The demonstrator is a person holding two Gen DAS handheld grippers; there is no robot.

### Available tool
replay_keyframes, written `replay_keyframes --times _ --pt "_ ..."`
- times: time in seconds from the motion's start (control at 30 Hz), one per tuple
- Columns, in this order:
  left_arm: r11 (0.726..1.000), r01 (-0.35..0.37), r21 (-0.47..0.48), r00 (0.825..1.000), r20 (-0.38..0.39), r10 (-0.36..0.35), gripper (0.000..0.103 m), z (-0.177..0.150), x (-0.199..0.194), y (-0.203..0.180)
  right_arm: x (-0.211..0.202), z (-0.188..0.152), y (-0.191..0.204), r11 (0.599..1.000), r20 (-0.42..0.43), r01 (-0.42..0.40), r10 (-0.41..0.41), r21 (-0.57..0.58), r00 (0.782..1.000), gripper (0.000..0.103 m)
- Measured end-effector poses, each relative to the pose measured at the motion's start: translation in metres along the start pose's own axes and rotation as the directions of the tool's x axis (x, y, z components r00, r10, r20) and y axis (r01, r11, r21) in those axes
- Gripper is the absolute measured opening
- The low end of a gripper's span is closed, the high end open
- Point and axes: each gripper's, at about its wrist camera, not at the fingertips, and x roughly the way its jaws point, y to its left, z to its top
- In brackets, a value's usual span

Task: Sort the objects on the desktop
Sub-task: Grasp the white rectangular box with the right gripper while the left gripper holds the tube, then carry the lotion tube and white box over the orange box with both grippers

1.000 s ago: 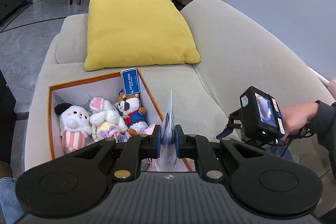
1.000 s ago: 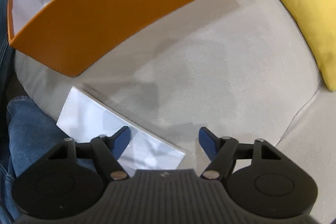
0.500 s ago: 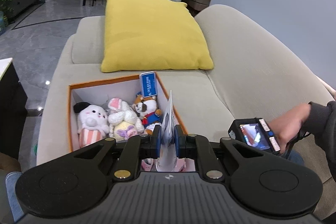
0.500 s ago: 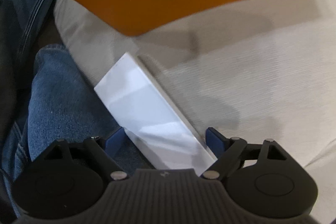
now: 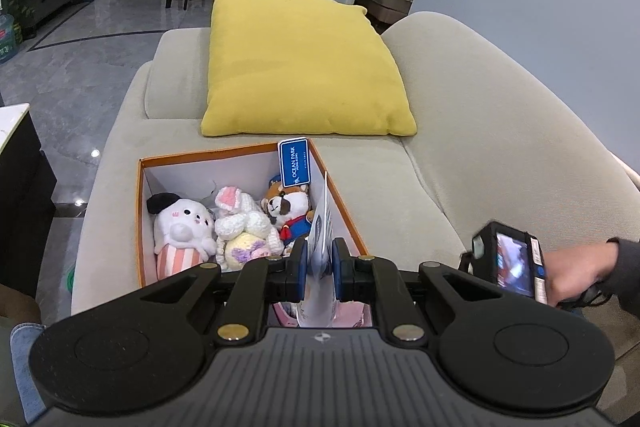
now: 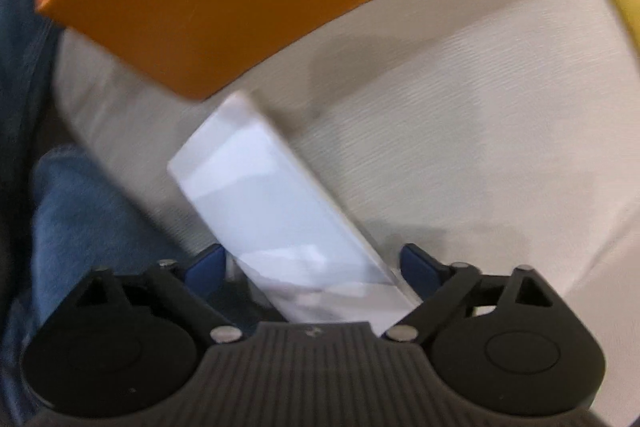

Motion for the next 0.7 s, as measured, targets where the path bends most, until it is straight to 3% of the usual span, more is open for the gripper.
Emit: replay_keyframes --times 0.03,0.17,0.33,0.4,0.7 --pt "1.0 0.001 0.002 1.0 0.001 -0.001 0.014 0.0 -0.001 -0.001 0.003 0.002 -0.008 0.998 -0.004 0.037 -0.037 0.047 0.999 0.078" --pt "1.0 -0.002 0.014 1.0 0.004 0.002 0.014 0.001 -0.002 -0.002 0.001 0.004 -0.035 0.987 0.037 -0.004 -0.003 0.162 0.999 0.07" --pt "1.0 -0.001 0.027 1.0 -0.013 0.001 0.014 0.002 0.004 -0.003 -0.006 0.012 -0.043 0.983 0.086 0.049 -0.065 0.176 0.994 0.07" --pt "1.0 -0.001 0.031 1.0 -0.02 0.001 0.014 0.001 0.006 -0.002 -0.008 0.017 -0.045 0.983 0.094 0.043 -0.06 0.176 0.994 0.064" --pt "0.999 -0.013 0.041 0.999 -0.048 0.015 0.014 -0.005 0.008 0.01 -0.011 0.027 -0.057 0.975 0.1 0.045 -0.068 0.217 0.993 0.063"
